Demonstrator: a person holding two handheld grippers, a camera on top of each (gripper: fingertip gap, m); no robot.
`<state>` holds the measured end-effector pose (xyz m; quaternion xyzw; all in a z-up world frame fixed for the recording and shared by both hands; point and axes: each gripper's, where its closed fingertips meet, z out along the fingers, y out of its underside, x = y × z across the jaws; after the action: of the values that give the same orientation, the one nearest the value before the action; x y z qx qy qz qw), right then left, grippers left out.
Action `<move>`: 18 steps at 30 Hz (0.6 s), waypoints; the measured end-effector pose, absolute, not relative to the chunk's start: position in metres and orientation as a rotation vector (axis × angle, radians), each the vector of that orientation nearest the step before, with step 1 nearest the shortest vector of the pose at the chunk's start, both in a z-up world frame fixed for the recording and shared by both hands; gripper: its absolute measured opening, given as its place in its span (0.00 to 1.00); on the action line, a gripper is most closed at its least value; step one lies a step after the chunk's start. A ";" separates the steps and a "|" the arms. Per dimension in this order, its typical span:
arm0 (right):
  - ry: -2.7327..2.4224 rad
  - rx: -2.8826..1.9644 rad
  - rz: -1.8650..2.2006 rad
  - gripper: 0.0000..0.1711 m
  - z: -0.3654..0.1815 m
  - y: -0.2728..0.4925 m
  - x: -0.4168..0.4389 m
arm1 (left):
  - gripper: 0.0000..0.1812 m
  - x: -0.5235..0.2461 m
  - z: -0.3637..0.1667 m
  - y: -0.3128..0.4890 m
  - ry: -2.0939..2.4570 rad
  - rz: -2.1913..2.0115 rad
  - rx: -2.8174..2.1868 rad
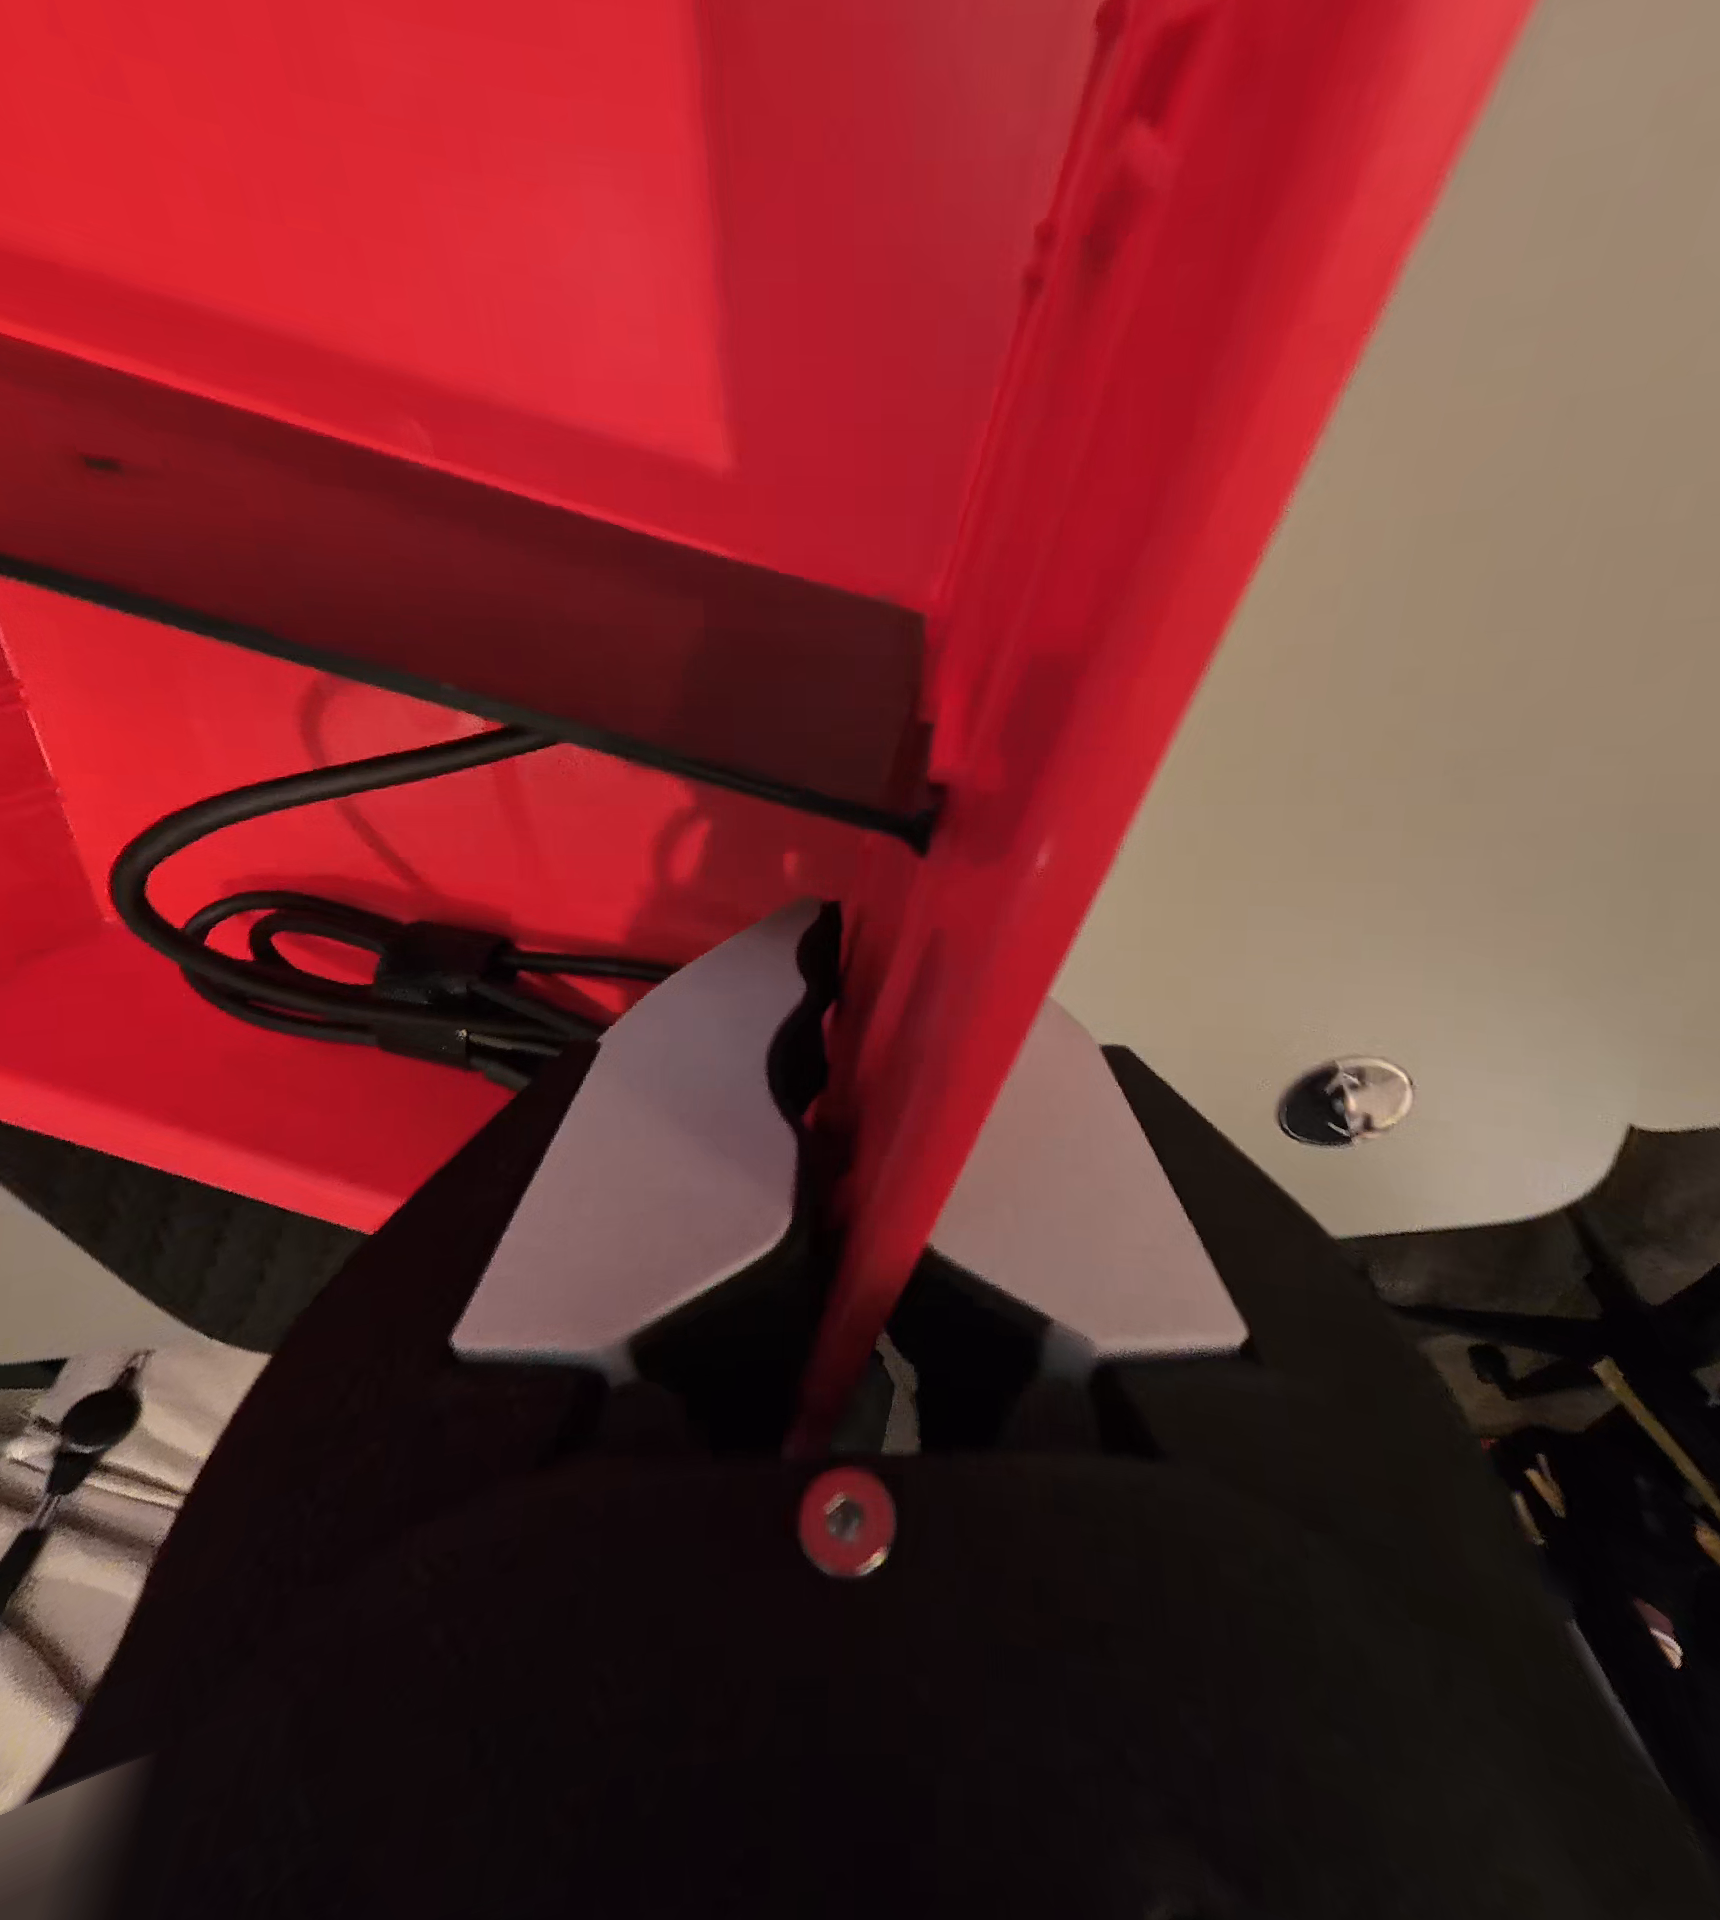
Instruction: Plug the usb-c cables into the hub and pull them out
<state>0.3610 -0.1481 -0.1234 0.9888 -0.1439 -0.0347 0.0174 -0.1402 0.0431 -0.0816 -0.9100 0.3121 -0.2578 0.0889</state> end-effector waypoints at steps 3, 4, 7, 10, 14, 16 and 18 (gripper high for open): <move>-0.349 3.078 -0.138 0.04 -0.127 -0.123 0.334 | 0.04 -0.190 -0.080 0.067 0.749 -0.759 -2.700; -0.310 3.078 -0.148 0.04 -0.128 -0.114 0.324 | 0.04 -0.209 -0.080 0.073 0.692 -0.739 -2.696; -0.201 3.074 -0.182 0.04 -0.133 -0.087 0.290 | 0.05 -0.268 -0.079 0.083 0.522 -0.709 -2.681; -0.098 3.069 -0.228 0.04 -0.139 -0.063 0.256 | 0.05 -0.325 -0.078 0.080 0.290 -0.735 -2.675; -0.017 3.057 -0.249 0.04 -0.143 -0.042 0.230 | 0.06 -0.387 -0.076 0.065 0.045 -0.749 -2.642; 0.006 3.052 -0.216 0.04 -0.143 -0.037 0.229 | 0.06 -0.411 -0.076 0.059 -0.063 -0.743 -2.624; 0.013 3.034 -0.228 0.03 -0.143 -0.036 0.231 | 0.06 -0.424 -0.076 0.054 -0.053 -0.710 -2.622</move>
<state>0.2305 -0.0359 -0.1430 0.9960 0.0043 -0.0748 0.0495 -0.4245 0.0542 -0.0757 -0.9434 -0.0190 -0.2554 0.2106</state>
